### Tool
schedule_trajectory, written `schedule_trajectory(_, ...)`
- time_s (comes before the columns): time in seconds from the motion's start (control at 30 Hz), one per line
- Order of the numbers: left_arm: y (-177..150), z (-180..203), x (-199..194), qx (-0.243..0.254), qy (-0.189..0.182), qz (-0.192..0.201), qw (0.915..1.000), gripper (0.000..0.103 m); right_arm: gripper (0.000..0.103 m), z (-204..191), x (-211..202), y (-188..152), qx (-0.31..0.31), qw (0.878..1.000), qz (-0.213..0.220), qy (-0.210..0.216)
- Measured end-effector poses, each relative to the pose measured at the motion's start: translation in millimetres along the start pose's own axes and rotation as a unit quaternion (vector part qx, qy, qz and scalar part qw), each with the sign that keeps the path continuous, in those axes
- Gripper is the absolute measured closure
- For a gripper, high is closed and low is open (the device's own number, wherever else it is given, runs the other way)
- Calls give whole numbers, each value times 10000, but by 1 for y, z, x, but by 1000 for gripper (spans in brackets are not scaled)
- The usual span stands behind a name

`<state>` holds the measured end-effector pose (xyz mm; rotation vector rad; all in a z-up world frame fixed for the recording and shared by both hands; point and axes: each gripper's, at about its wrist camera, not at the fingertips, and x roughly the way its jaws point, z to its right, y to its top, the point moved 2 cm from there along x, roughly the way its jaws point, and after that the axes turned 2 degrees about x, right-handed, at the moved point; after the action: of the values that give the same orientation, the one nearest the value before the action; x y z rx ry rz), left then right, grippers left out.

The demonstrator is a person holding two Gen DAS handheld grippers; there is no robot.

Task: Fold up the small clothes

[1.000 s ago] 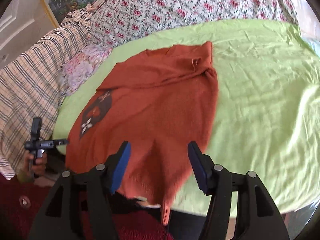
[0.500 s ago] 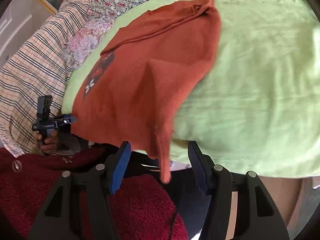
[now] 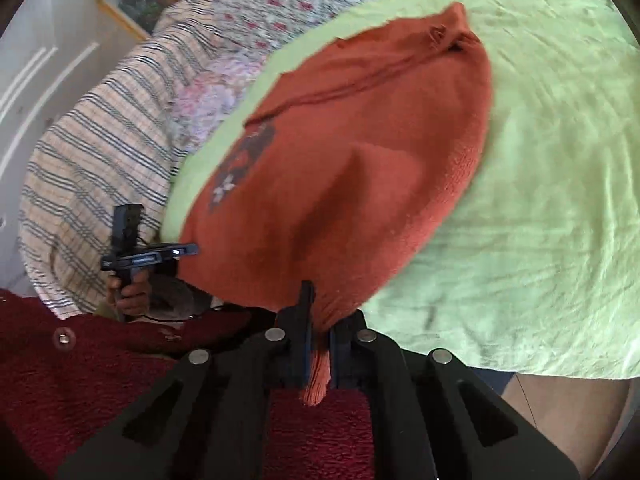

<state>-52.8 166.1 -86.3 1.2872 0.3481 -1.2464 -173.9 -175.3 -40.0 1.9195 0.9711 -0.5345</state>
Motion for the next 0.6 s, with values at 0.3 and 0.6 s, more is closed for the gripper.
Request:
schedule_trajectory(0.3,31,-3,-69,-196,-208,1188,9925,97,96,-14,-59,26,321,9873,1200,991)
schedule_trajectory(0.6,58,-8,-56,-619,-257,1405,9878,97,96,4,-48,37,629,9866,1274,804)
